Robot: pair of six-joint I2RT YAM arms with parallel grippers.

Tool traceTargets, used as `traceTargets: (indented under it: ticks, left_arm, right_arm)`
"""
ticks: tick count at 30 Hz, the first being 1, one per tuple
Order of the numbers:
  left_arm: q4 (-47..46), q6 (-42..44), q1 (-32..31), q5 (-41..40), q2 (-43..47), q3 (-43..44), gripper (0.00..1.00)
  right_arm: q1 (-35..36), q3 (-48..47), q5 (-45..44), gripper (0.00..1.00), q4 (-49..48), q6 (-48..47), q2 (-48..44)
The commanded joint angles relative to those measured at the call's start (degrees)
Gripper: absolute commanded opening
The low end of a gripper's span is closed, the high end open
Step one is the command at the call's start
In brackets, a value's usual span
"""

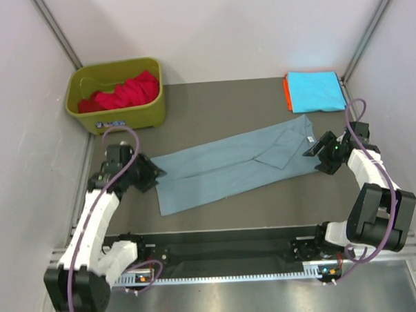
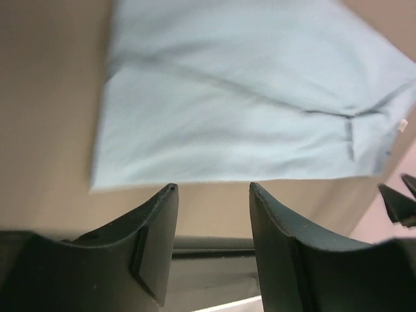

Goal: Fold and stack the t-shirts
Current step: Fold the tshirt

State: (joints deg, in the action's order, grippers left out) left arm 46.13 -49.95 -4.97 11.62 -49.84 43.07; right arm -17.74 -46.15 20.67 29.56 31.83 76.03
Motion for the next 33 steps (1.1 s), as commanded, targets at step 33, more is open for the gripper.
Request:
traceTargets:
  ticks: [33]
  left_arm:
    - [-4.5,44.1,-0.9,-13.9,-55.9,37.1,0.6]
  right_arm:
    - [-0.5,-0.9,10.8,0.7,-3.0,-2.5,2.9]
